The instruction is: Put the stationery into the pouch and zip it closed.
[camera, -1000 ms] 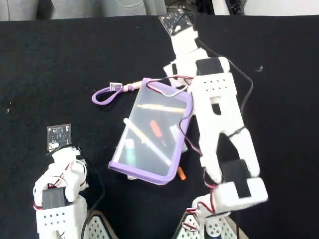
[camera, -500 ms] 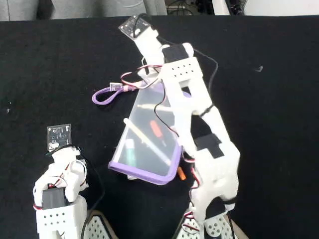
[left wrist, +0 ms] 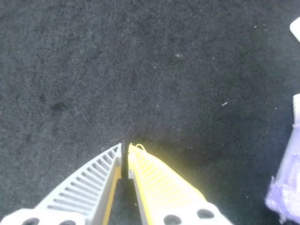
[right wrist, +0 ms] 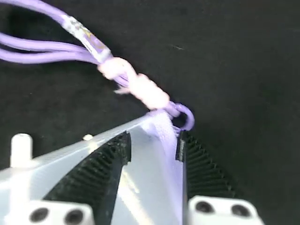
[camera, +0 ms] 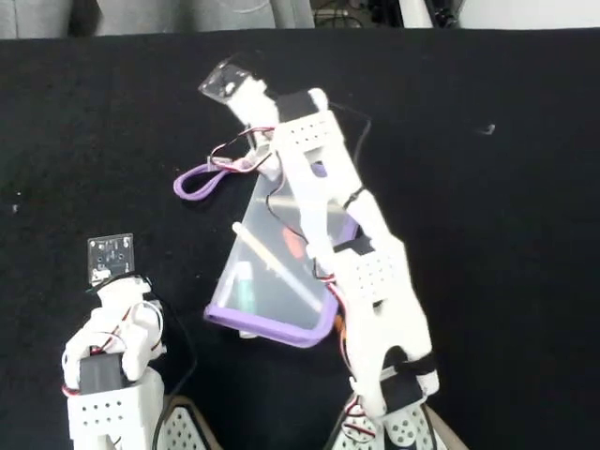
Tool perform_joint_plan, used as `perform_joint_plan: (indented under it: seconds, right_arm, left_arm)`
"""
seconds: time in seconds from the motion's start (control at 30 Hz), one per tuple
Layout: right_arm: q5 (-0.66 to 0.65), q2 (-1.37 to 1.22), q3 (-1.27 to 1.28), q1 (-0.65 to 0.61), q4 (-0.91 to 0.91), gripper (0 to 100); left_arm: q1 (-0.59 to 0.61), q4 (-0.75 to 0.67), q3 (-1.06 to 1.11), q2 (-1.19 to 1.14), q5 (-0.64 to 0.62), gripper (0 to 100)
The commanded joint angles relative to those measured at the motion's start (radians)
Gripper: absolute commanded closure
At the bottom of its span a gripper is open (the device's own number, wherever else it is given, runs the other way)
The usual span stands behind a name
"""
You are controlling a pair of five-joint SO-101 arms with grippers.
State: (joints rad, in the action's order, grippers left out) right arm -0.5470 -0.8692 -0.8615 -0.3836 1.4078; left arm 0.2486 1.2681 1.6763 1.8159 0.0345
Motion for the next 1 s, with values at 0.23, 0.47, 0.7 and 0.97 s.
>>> perform_joint_plan:
  seconds: [0.23,0.47,0.7,0.97]
  right_arm:
    - [0.132,-0.007,-0.168,-0.031,0.012,82.8]
    - [0.198,-0.056,-0.222,-0.092,0.025,82.8]
    - [0.196,-0.114,-0.231,-0.031,0.233,82.8]
    - [0.103,-0.091,-0.202,0.152,0.359,82.8]
  left_arm:
    - [0.008,0.005,0.024,0.005,0.002,97]
    - [0.008,0.005,0.024,0.005,0.002,97]
    - [0.008,0.005,0.024,0.005,0.002,97]
    - [0.008,0.005,0.024,0.005,0.002,97]
